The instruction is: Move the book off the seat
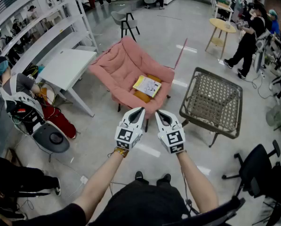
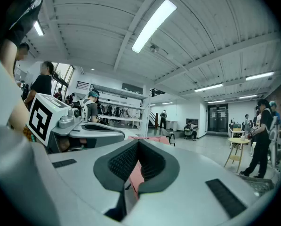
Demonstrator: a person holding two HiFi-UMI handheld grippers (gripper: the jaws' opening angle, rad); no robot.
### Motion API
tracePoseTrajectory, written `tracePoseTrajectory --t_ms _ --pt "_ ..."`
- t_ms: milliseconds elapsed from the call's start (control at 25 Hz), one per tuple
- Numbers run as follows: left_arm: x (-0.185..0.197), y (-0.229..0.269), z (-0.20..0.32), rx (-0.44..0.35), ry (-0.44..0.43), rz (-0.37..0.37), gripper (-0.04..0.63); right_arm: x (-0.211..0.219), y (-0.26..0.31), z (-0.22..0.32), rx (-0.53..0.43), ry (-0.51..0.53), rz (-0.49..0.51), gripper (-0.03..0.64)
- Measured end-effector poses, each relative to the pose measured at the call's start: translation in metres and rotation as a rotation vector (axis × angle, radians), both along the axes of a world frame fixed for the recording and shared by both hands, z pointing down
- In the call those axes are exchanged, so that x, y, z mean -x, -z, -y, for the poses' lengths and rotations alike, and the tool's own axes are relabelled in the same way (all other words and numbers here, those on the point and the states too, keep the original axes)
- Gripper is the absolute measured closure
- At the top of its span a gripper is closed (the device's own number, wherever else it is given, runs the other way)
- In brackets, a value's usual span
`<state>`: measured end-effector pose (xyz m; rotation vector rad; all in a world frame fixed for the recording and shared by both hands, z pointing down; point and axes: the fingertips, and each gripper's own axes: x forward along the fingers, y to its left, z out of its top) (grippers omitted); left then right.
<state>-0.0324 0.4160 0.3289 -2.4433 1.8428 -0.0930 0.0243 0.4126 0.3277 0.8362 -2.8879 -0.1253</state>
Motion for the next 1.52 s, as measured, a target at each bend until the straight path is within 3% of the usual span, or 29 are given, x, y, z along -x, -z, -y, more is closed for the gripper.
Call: tracePoseTrajectory --t_ms 480,1200,1520 --pt "0.031 -0.021 -0.015 0.034 -0.029 0.002 0.581 0.024 -0.011 -0.014 0.039 -0.005 -0.002 0.601" --pt "0.091 -0.02 -0.036 0.023 -0.079 0.0 0.581 0.081 -0.03 -0.032 0.061 -0.029 -0.015 0.601" --pt "0.108 -0.03 0.008 0.041 -0.052 -0.009 0.581 0.099 -0.04 0.011 0.09 -0.008 -0.007 0.601"
